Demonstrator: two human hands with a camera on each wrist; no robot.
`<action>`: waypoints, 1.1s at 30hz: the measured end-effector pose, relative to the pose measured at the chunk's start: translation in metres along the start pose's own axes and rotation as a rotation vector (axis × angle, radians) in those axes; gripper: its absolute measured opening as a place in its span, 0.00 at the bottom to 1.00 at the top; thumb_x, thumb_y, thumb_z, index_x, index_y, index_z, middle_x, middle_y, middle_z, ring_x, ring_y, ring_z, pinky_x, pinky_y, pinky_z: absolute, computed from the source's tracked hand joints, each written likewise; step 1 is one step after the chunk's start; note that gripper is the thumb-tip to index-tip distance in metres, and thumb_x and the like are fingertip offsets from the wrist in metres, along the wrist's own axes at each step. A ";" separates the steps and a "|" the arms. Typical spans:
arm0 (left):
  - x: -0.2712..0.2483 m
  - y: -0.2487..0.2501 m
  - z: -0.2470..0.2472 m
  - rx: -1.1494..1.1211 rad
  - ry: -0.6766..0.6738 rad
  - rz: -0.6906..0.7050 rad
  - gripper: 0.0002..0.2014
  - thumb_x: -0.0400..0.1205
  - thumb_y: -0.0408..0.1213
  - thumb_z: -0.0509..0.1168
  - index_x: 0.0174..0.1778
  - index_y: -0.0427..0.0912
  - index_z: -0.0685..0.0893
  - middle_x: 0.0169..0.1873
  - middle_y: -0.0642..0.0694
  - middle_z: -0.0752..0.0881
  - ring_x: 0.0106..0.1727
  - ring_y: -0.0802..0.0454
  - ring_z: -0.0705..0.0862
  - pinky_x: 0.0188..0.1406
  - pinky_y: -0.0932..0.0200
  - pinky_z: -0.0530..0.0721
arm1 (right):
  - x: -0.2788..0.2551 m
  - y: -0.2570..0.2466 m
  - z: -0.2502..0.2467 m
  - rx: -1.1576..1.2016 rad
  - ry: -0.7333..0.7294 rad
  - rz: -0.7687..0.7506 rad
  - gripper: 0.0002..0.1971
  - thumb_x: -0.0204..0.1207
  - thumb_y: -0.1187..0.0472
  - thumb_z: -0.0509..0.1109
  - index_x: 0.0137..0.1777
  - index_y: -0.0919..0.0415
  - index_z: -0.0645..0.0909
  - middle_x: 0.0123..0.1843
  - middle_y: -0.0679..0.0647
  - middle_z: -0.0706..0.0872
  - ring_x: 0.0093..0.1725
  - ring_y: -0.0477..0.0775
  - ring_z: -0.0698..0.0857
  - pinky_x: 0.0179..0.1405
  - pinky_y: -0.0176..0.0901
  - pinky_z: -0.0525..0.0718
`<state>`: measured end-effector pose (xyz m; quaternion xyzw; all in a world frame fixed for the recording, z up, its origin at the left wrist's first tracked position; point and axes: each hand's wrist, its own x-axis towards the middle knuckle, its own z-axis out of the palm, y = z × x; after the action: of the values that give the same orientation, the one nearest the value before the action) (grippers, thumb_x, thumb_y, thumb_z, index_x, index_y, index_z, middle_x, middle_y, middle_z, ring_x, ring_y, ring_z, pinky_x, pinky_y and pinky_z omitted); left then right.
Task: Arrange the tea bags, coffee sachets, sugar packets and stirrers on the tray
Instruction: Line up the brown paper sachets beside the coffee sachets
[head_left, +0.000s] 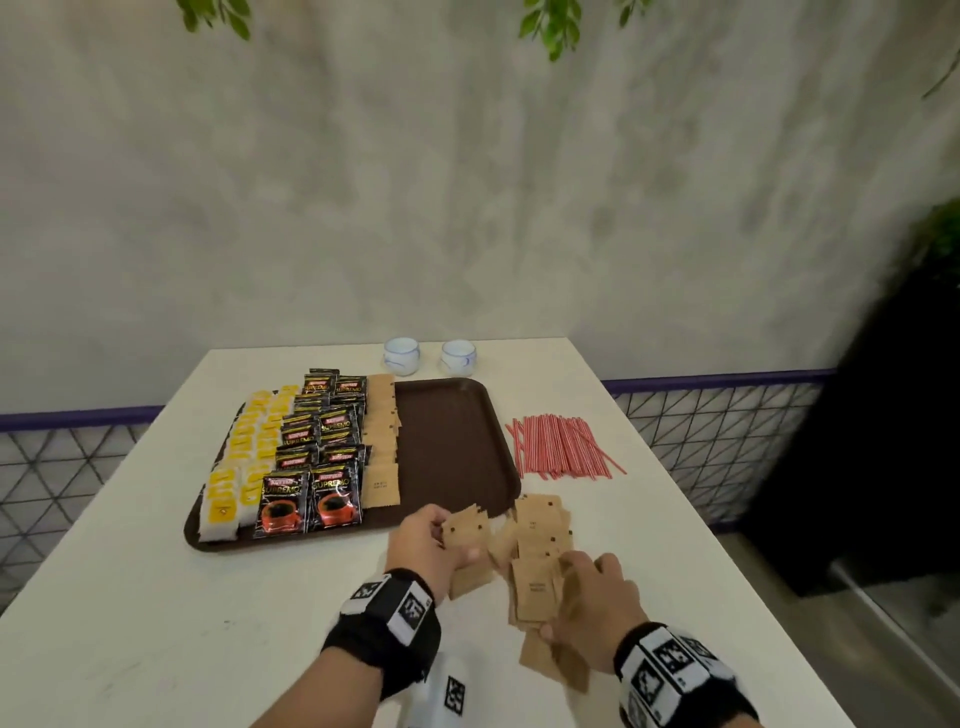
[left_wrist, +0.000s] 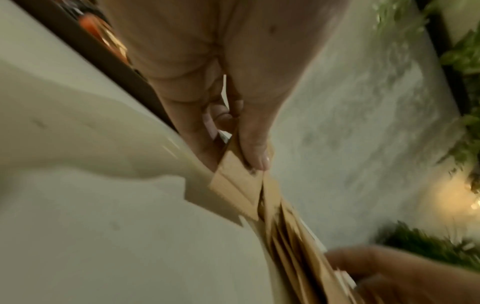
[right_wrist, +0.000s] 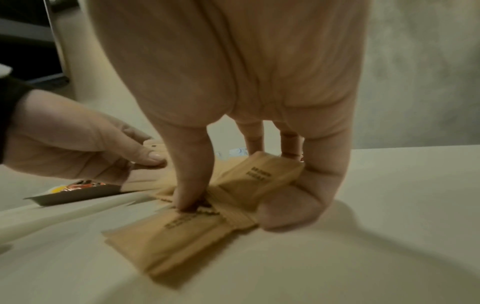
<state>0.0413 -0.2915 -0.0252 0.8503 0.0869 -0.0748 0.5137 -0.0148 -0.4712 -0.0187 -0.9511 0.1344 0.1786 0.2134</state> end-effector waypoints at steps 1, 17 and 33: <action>-0.002 -0.005 -0.011 -0.029 0.027 -0.001 0.12 0.70 0.32 0.76 0.43 0.48 0.81 0.41 0.53 0.85 0.46 0.53 0.85 0.51 0.51 0.86 | -0.001 0.000 0.002 0.022 0.005 -0.017 0.36 0.71 0.46 0.73 0.76 0.48 0.59 0.66 0.53 0.66 0.64 0.58 0.73 0.69 0.49 0.74; -0.091 -0.012 -0.070 -0.914 0.001 -0.146 0.11 0.80 0.25 0.65 0.57 0.36 0.75 0.54 0.29 0.84 0.48 0.35 0.87 0.35 0.41 0.89 | -0.054 -0.048 -0.015 0.435 0.011 -0.505 0.17 0.74 0.50 0.74 0.61 0.43 0.77 0.55 0.37 0.82 0.54 0.39 0.81 0.52 0.28 0.77; -0.090 0.002 -0.052 -0.881 -0.084 -0.063 0.09 0.85 0.36 0.58 0.57 0.40 0.81 0.40 0.41 0.91 0.42 0.46 0.89 0.39 0.48 0.88 | -0.049 -0.100 0.002 0.216 0.202 -0.581 0.17 0.66 0.55 0.77 0.45 0.44 0.69 0.47 0.39 0.72 0.45 0.40 0.75 0.41 0.30 0.74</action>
<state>-0.0440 -0.2528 0.0198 0.5434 0.1154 -0.0805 0.8276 -0.0263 -0.3741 0.0354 -0.9345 -0.1038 -0.0003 0.3406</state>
